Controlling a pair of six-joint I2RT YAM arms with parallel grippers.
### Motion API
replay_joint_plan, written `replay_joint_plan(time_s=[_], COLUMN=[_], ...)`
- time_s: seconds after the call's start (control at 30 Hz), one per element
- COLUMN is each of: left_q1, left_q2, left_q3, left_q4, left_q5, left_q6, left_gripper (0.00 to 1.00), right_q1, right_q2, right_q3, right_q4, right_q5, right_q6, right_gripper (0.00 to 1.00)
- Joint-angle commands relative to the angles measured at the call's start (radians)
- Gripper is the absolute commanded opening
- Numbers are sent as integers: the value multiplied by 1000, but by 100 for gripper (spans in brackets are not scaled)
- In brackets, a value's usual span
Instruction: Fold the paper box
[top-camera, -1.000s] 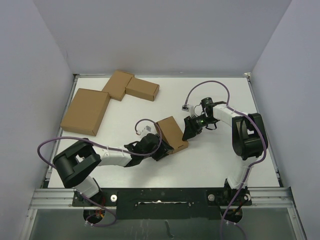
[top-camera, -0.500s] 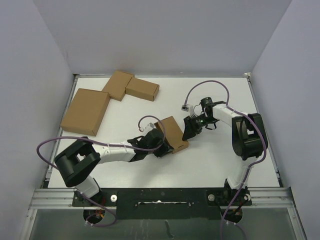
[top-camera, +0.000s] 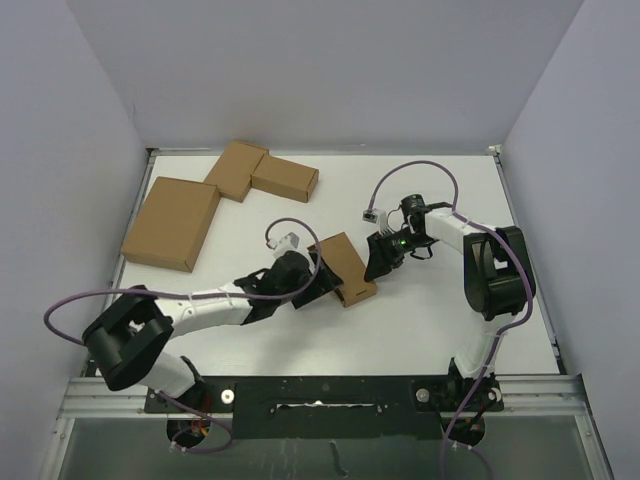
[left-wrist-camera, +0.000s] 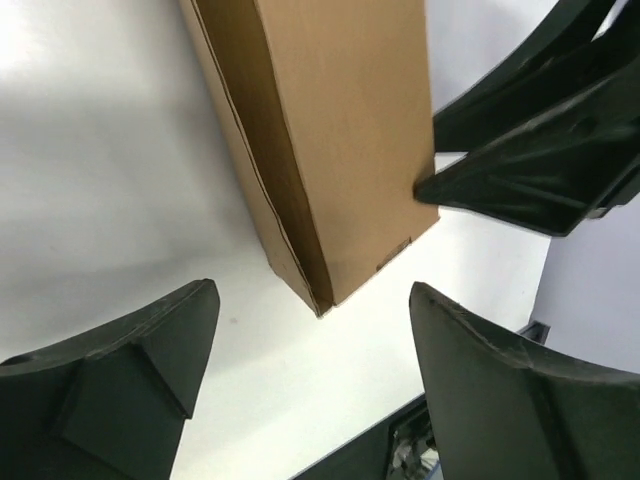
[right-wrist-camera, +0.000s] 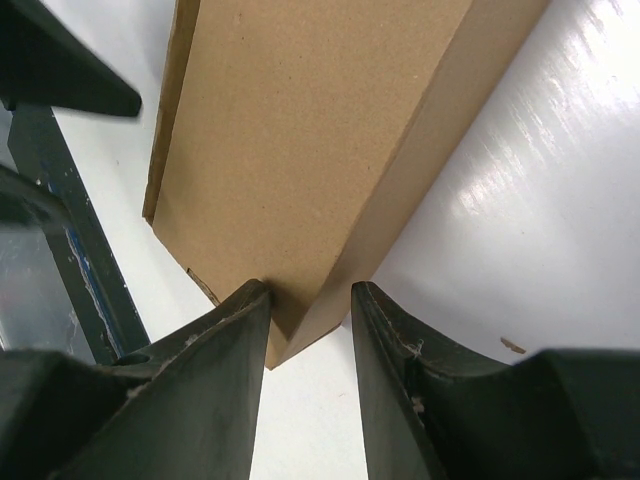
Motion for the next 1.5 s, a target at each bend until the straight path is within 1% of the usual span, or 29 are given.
replay_joint_plan(time_s=[0.0, 0.07, 0.13, 0.17, 0.23, 0.33, 0.5, 0.6, 0.77, 0.9, 1.13, 1.33, 1.4, 1.47], left_q1=[135, 226, 307, 338, 392, 440, 457, 457, 456, 455, 448, 434, 428, 422], left_q2=[-125, -132, -111, -94, -25, 81, 230, 281, 318, 339, 346, 366, 369, 367], left_q3=[-93, -140, -150, -140, -93, -29, 69, 112, 144, 165, 179, 205, 211, 214], left_q4=[224, 340, 419, 431, 436, 441, 462, 462, 435, 404, 353, 313, 298, 288], left_q5=[72, 154, 248, 276, 331, 373, 436, 453, 440, 435, 423, 418, 411, 404], left_q6=[198, 245, 311, 328, 359, 357, 325, 309, 308, 314, 330, 346, 353, 359], left_gripper=[80, 89, 93, 94, 93, 89, 75, 71, 64, 54, 40, 10, 4, 2], right_q1=[19, 19, 19, 19, 20, 19, 20, 19, 20, 21, 21, 21, 21, 22], right_q2=[33, 32, 35, 34, 34, 37, 38, 40, 40, 41, 41, 39, 38, 38], right_q3=[2, 1, 0, 0, 2, 2, 2, 3, 5, 5, 5, 5, 5, 5], right_q4=[19, 19, 20, 20, 20, 20, 18, 17, 16, 16, 15, 15, 15, 15], right_q5=[103, 104, 106, 106, 106, 106, 106, 106, 105, 105, 105, 106, 106, 106], right_q6=[-45, -45, -45, -45, -45, -46, -47, -48, -49, -48, -49, -48, -48, -49], right_gripper=[37, 37, 37, 37, 37, 37, 38, 38, 37, 37, 37, 37, 37, 37])
